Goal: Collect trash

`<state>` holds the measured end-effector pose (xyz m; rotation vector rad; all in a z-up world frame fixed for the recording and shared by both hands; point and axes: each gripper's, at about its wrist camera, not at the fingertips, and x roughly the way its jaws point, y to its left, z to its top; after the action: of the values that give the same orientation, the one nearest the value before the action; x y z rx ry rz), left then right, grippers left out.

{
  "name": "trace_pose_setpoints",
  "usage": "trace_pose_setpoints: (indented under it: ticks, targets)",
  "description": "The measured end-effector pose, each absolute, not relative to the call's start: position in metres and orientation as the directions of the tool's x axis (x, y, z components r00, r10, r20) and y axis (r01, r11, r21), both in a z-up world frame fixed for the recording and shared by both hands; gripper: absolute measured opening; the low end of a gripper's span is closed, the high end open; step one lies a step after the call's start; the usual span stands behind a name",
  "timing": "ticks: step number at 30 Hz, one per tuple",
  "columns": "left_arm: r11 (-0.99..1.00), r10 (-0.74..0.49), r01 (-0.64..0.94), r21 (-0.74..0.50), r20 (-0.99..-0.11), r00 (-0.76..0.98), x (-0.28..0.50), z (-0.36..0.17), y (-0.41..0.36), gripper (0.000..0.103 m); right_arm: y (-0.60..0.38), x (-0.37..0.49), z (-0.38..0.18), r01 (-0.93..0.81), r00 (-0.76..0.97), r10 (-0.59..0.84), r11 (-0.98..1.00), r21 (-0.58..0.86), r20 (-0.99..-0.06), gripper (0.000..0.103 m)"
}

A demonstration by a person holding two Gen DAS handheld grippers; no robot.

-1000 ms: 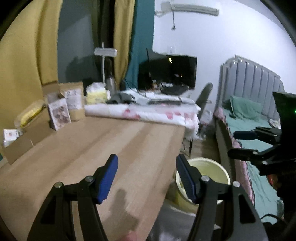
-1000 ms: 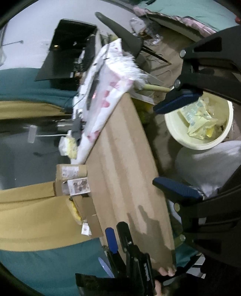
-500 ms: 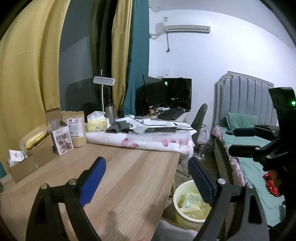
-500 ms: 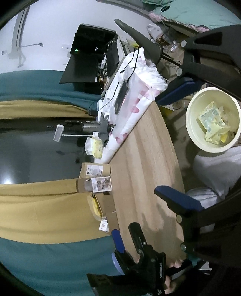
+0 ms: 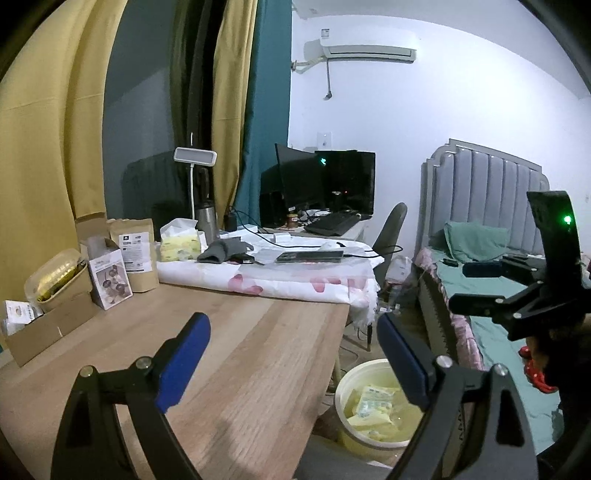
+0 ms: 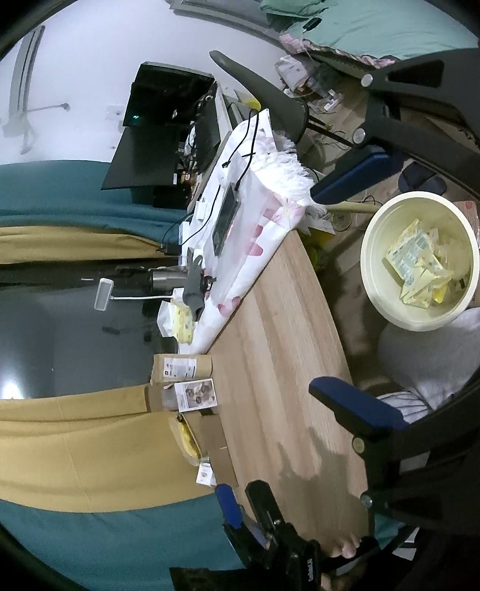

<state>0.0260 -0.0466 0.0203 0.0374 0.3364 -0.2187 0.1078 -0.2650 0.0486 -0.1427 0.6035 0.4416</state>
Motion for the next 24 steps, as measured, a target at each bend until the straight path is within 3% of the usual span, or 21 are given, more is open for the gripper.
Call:
trace_pose_setpoints:
  ticks: [24]
  targets:
    - [0.979,-0.185,0.202,0.019,-0.321,0.929,0.023,0.021,-0.048,0.092,-0.254,0.106,0.048,-0.459,0.729,0.374,0.889,-0.004,-0.573,0.094]
